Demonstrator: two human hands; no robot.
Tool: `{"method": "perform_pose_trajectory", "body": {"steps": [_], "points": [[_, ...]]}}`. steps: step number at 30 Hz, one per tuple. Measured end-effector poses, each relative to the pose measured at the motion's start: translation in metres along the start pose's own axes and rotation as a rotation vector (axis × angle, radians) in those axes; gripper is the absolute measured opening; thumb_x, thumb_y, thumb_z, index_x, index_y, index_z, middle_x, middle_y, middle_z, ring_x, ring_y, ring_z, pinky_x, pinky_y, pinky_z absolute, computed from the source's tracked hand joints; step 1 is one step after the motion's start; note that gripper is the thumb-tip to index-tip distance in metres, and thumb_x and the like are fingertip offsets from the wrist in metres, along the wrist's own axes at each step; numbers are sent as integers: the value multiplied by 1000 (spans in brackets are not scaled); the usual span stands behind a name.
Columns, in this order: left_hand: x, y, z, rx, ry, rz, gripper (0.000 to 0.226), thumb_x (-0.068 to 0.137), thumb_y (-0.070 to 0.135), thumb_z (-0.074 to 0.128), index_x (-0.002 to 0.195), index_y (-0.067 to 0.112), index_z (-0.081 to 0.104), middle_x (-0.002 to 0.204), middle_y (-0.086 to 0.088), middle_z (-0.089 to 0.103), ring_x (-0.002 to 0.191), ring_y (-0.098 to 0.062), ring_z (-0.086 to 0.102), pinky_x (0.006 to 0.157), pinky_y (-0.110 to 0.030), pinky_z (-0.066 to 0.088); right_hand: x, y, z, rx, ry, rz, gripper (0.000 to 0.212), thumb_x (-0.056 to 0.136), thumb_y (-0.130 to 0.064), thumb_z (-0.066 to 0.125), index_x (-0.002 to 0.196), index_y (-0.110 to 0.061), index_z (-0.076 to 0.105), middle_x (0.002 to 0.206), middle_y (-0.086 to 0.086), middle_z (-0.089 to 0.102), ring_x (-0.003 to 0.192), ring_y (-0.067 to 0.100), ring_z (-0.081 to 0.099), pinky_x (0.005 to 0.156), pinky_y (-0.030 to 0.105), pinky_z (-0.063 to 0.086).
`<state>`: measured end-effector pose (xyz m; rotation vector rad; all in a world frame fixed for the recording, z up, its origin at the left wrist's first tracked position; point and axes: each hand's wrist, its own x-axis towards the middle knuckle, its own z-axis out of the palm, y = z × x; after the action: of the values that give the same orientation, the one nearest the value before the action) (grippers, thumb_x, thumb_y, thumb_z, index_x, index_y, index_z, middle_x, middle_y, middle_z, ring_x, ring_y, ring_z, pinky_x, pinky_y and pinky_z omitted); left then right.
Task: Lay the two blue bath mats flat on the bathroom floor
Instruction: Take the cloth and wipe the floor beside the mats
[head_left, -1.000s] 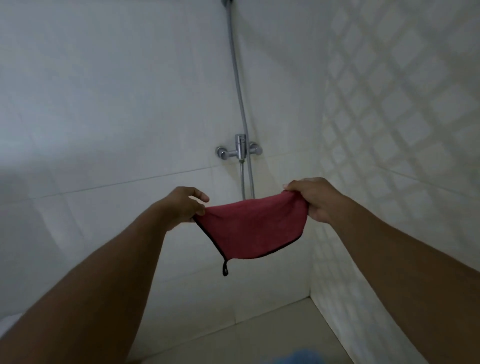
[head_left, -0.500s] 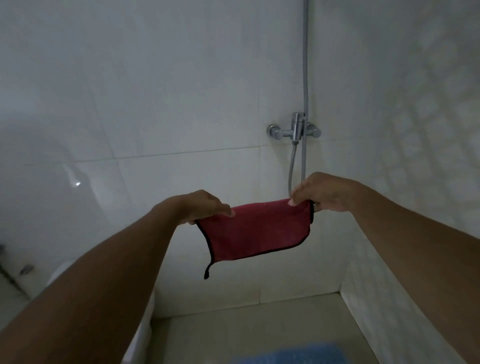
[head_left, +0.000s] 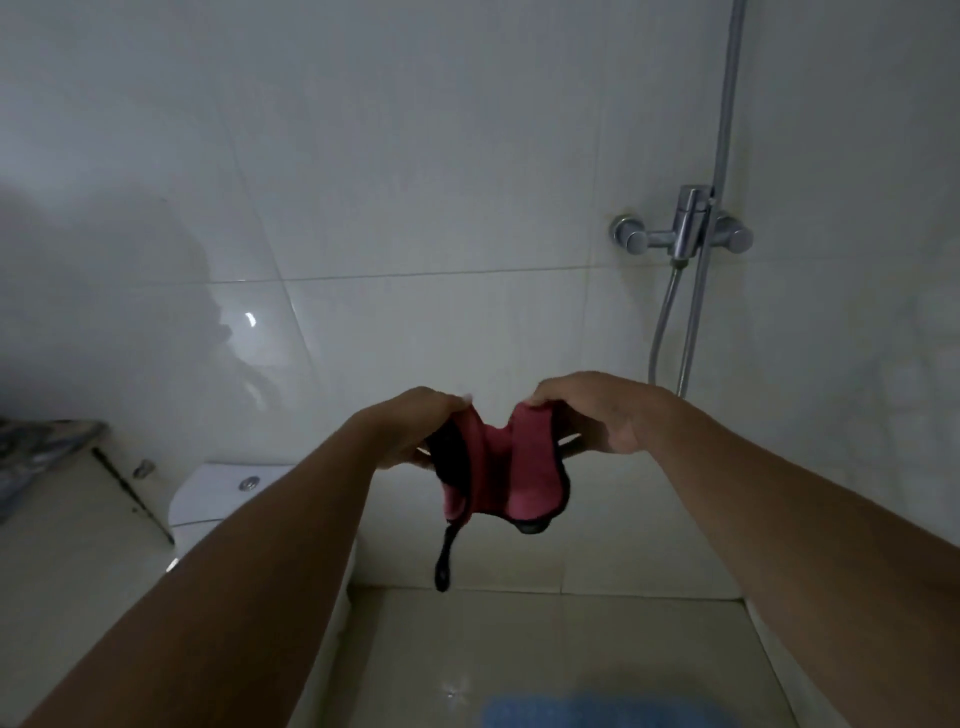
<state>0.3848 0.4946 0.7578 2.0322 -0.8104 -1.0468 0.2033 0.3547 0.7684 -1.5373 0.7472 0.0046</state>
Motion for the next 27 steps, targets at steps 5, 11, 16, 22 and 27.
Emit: {"method": "perform_pose_trajectory", "body": {"steps": [5,11,16,22,27], "points": [[4,9,17,-298,-196,16,33,89,31,59,116,13,65,119,-15,71,112,-33,67,92,-46,56,18,-11,-7,29,-45,-71,32,86,2,50,102,0,77,103,15,76,96,27,72,90,40,58],[23,16,34,-152,-41,68,37,91,11,71,128,13,64,117,-11,73,113,-29,67,97,-45,56,34,-9,-39,-70,-178,-63,45,89,16,47,110,-11,78,112,8,76,111,22,68,94,38,56],[30,20,48,-201,-36,71,31,92,-1,51,117,9,66,99,-11,71,96,-28,69,87,-41,58,56,16,-71,-139,-41,-81,32,95,-10,60,124,-21,67,130,3,61,128,23,53,104,45,46],[32,18,60,-256,-9,-11,40,89,4,50,124,11,67,113,-14,65,101,-31,66,83,-40,58,73,62,-76,-42,-297,21,40,91,-24,70,130,-15,65,134,5,66,126,23,60,112,44,42],[34,-16,69,-449,73,-133,35,91,32,60,119,10,62,119,-13,66,105,-33,69,93,-48,58,88,77,-62,-7,-108,-131,38,93,-21,70,129,-12,62,125,12,69,111,26,68,95,36,56]]}}
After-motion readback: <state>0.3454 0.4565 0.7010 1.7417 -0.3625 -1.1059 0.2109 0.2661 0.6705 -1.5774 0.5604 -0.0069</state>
